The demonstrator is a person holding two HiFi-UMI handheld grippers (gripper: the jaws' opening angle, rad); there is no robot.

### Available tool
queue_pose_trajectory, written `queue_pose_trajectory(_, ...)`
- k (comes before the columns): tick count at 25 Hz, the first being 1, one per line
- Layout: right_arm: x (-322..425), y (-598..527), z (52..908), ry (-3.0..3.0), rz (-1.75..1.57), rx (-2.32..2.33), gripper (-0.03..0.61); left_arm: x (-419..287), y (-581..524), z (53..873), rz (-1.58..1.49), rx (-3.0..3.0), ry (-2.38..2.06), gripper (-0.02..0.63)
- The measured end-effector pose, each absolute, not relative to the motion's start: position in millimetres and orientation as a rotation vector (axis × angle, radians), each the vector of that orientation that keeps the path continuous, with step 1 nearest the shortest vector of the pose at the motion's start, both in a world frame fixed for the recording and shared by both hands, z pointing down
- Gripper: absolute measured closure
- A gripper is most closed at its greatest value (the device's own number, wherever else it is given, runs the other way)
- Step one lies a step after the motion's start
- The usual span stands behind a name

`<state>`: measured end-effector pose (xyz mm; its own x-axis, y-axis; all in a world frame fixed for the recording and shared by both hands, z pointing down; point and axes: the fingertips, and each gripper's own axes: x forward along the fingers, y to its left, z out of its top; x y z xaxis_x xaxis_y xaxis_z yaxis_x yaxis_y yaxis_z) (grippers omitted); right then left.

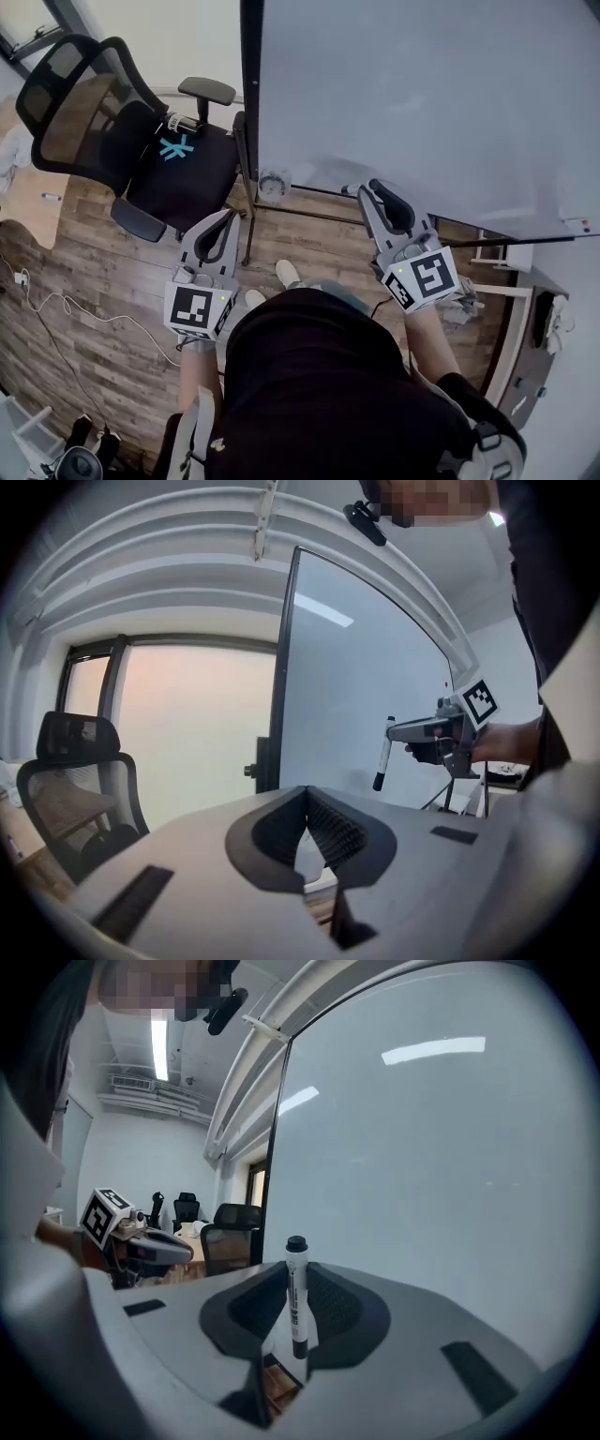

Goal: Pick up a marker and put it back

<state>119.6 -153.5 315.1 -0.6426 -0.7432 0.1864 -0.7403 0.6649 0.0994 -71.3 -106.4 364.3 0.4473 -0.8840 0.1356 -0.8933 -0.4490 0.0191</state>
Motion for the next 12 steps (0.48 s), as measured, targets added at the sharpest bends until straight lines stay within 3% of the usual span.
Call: queue_pose_trajectory(12, 189.2, -118.3, 334.6, -2.540, 0.045, 1.407, 0.502, -23.5, -124.3, 360.3, 0.170, 2.705, -1.432, 0.608)
